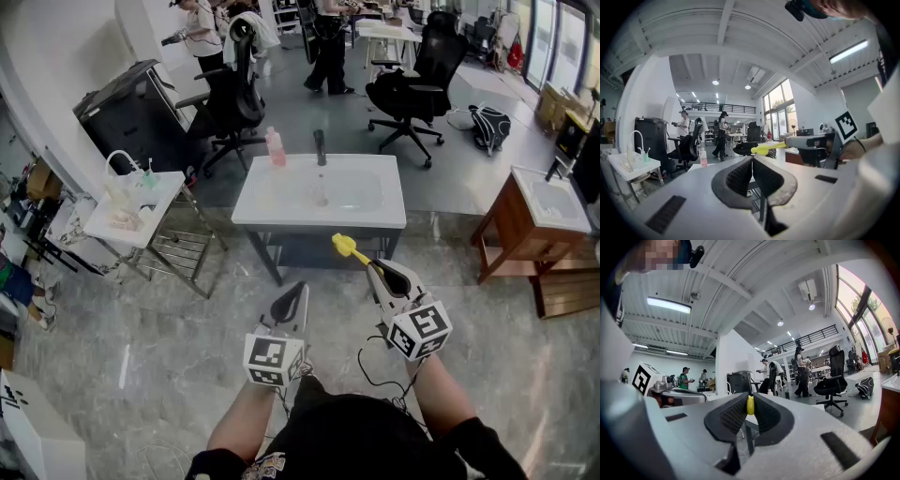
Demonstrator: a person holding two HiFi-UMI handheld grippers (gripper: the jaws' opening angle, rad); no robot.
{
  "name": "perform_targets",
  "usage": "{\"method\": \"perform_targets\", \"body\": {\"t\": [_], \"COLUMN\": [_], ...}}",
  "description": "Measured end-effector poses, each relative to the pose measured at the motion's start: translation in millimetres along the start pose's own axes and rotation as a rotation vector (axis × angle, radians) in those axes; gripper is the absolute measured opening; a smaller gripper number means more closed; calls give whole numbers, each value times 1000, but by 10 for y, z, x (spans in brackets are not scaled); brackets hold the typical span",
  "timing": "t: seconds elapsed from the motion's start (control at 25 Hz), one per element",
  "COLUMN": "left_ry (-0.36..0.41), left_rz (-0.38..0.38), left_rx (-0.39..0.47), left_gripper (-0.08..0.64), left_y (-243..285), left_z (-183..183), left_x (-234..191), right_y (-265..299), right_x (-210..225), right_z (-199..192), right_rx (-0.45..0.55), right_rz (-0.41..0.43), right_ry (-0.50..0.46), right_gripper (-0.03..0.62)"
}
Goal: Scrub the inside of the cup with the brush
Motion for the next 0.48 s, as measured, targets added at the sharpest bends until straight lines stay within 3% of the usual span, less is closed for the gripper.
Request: {"method": "perform_targets", "body": {"t": [0.48], "left_ry": [-10], "left_rz": [-9], "left_rx": [-1], "left_gripper": [8], "left_y": [164], "left_z": [-28], "left_x": [-2], "right_y": [42], "right_x": [130], "right_z": [-28], "right_rx": [-5], "right_rz": [-12], "right_ry": [-1], "right_gripper": [38]}}
Point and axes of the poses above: the fingertips, and each gripper's own axes: y forward along the fingers, x to its right, z out of its top, the point moved 7 cm from there along -y, backward along the fingers, and after that the axes turned 1 degree about y, right-handed, at the moved point
